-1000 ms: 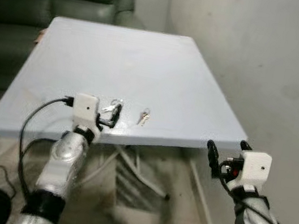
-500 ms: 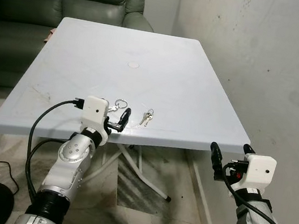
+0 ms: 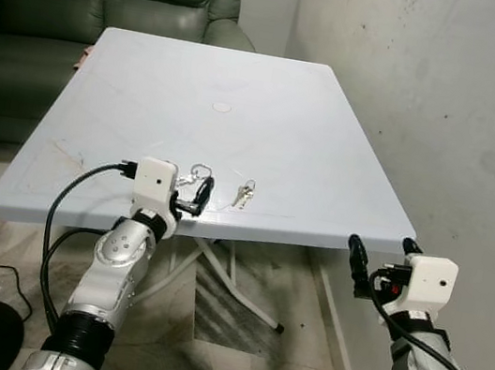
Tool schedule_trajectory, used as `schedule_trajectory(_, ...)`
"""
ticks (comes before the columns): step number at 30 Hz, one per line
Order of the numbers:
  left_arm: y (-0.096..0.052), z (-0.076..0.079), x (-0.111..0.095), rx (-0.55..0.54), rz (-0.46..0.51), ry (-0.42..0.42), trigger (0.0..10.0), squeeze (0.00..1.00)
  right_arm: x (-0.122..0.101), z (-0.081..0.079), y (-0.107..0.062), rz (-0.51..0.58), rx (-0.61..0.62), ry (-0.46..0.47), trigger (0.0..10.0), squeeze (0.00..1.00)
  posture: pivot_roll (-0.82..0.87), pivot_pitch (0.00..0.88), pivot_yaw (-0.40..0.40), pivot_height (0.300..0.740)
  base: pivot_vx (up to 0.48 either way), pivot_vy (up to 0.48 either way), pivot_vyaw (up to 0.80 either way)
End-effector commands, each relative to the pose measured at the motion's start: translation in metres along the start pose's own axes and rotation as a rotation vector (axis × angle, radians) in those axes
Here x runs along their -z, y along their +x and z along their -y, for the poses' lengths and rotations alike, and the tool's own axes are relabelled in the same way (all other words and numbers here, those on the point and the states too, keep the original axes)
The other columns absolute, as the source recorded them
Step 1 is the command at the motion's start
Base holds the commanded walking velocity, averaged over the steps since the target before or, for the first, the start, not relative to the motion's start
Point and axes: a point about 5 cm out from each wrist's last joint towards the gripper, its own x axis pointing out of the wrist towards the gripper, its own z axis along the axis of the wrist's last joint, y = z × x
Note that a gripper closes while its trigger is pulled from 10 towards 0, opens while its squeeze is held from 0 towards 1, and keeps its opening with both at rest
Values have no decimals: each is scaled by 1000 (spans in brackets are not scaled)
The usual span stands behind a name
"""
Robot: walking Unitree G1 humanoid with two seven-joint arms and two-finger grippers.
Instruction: Hang keys on a hook
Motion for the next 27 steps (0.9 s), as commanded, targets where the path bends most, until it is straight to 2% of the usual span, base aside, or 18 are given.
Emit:
schedule_trajectory(1, 2, 0, -3, 3, 8, 11, 10000, 0, -2, 1, 0, 4, 0, 4, 10000, 0, -40, 0, -40, 740, 0, 0, 0)
schedule_trajectory(22, 4, 0, -5, 5, 15, 15, 10000, 0, -2, -1, 1, 0, -13, -32, 10000, 0, -40, 0, -39, 740, 0, 0, 0)
schedule_trajectory(27, 3, 0, -5, 8, 14, 16, 10000, 0, -2, -2, 0, -5, -16, -41, 10000, 0, -40, 0, -36, 740, 0, 0, 733)
